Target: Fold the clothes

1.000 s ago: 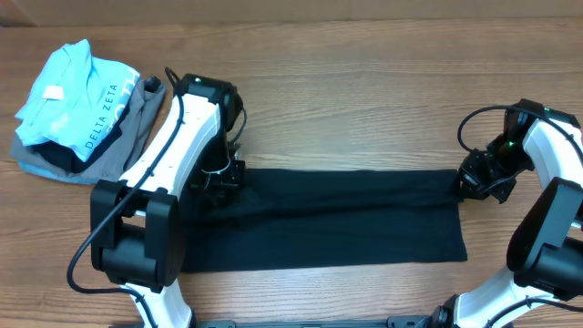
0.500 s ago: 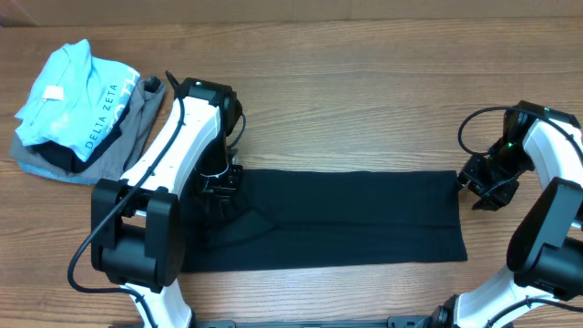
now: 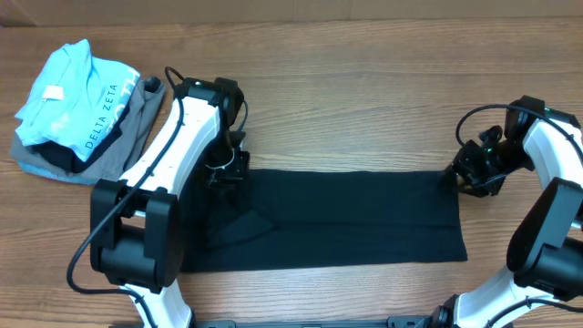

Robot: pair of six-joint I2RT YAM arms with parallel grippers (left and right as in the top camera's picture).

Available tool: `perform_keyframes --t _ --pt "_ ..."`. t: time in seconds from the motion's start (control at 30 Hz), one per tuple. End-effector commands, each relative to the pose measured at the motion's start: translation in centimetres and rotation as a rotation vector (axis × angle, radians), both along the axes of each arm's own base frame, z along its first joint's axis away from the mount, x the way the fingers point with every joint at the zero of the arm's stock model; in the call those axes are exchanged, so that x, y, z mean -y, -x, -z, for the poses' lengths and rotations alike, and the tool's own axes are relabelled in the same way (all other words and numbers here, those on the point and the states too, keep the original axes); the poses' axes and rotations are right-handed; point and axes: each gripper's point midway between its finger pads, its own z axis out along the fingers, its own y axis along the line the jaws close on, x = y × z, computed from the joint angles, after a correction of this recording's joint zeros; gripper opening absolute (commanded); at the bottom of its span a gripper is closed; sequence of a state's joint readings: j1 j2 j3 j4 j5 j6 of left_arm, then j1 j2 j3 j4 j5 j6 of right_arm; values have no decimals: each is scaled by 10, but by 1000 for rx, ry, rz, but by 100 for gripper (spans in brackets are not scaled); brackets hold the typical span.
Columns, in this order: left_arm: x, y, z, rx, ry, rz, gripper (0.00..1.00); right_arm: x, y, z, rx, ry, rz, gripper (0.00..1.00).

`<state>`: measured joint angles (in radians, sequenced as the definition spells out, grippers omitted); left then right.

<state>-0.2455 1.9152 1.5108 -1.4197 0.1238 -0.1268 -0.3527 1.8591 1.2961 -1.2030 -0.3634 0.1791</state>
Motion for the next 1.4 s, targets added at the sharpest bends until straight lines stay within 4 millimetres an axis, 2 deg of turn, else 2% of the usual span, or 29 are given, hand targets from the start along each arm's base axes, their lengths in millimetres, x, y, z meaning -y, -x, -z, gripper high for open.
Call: perform_keyframes --t 0.0,0.13,0.23,0.33,0.43,0.5,0.57,0.7,0.8,0.97,1.03,1.13,1.37 --pt "3 -6 -32 106 99 -61 30 -15 -19 -41 176 -77 -20 46" --pt "-17 -15 -63 237 120 -157 42 -21 -26 -80 322 -76 -28 50" --pt "-22 -12 -74 264 129 -174 46 -22 -23 -106 404 -45 -35 53" --pt "-20 -9 -71 248 126 -169 48 -25 -16 -124 444 -30 -42 56" --pt "-29 -3 -54 225 43 -211 49 -33 -7 -128 429 -39 -52 55" --pt "-38 3 -39 206 -21 -252 40 -42 -2 -126 406 -51 -76 52" --pt "-43 4 -25 202 -42 -283 36 -54 2 -119 385 -62 -110 49" --pt "-41 -3 -2 242 -13 -277 45 -74 6 -98 357 -40 -188 52" --pt "-41 -10 8 277 -4 -278 50 -67 4 -79 313 46 -130 56" --pt "-37 -45 7 421 32 -281 56 -57 -4 -46 310 98 -21 56" --pt "-36 -53 7 451 35 -281 56 -57 -1 -32 297 94 14 51" --pt "-35 -59 15 468 42 -282 56 -58 8 -9 265 90 67 39" --pt "-29 -54 37 423 65 -277 52 -37 32 35 179 212 215 14"
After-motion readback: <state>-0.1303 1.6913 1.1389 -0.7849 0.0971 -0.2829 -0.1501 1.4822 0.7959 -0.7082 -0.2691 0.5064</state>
